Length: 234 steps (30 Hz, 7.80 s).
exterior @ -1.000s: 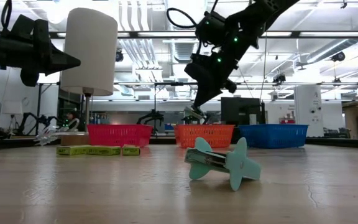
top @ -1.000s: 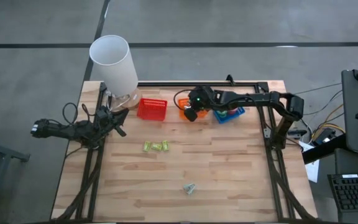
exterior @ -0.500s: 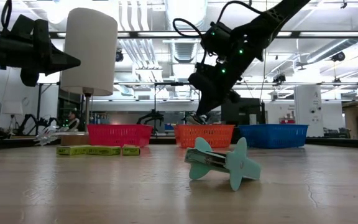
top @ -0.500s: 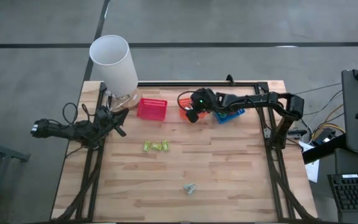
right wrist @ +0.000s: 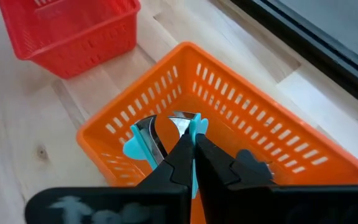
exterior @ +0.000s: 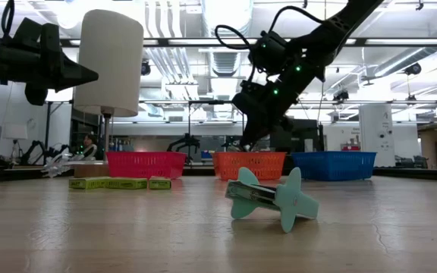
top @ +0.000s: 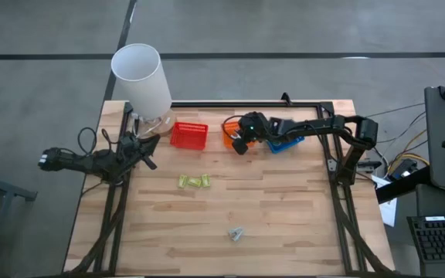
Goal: Pick and place Stapler, Stapler remover, tape
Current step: Put the top blue staple remover into the orange bin, then put the blue staple remover into the orange bin, then put the middle green staple box into the red bin
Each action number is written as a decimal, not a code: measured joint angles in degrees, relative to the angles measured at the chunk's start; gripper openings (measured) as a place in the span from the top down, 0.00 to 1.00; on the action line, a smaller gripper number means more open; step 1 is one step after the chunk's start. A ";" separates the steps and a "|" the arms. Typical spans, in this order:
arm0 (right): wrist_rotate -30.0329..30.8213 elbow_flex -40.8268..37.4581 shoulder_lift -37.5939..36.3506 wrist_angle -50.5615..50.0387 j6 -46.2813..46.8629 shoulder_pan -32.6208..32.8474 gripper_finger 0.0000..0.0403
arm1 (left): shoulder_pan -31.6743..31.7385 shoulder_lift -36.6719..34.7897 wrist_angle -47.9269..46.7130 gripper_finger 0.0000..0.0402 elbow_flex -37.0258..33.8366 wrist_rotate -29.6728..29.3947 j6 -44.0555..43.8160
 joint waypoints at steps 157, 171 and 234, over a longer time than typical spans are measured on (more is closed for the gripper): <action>-15.75 0.86 8.68 7.01 1.94 39.39 0.98 | 0.00 0.02 -0.96 0.94 0.00 0.00 0.00; 8.57 0.86 -5.83 -5.38 -9.28 24.35 0.98 | -0.01 0.02 -1.00 0.94 -0.02 0.00 0.00; 4.21 -17.72 -31.92 11.87 -15.49 22.12 0.98 | -0.01 0.02 -1.33 0.94 -0.01 0.00 0.00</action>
